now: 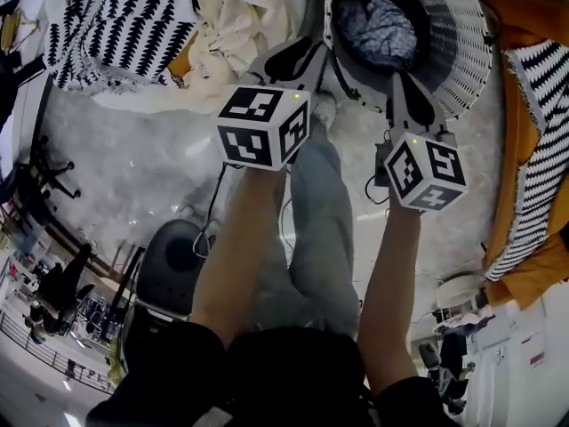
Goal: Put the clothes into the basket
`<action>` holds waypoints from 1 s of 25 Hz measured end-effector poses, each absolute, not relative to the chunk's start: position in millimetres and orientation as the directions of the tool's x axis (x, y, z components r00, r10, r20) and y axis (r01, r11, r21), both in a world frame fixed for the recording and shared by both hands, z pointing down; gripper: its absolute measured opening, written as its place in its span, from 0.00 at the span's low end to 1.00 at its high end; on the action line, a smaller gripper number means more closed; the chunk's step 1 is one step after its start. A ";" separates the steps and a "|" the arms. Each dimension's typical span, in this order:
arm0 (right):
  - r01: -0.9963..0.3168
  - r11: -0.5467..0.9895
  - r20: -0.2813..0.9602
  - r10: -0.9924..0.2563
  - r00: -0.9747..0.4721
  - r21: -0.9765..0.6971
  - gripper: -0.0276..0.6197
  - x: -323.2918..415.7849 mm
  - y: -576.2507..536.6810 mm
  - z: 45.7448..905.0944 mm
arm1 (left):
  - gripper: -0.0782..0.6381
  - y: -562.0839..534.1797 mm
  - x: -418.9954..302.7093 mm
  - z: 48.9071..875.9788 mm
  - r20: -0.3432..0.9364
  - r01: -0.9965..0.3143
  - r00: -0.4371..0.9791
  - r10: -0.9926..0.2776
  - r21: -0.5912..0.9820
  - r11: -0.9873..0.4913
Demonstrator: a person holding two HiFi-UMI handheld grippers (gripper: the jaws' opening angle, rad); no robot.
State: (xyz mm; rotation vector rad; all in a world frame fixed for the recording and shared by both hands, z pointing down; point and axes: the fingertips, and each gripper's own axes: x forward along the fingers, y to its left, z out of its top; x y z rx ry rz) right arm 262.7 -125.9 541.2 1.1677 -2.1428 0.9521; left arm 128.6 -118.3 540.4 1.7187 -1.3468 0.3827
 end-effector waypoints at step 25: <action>-0.510 0.754 0.750 -0.034 -0.661 -0.415 0.39 0.4 -31.7 649.2 | 0.32 81.8 -72.2 662.4 0.870 -0.856 0.054 -0.489 0.293 0.425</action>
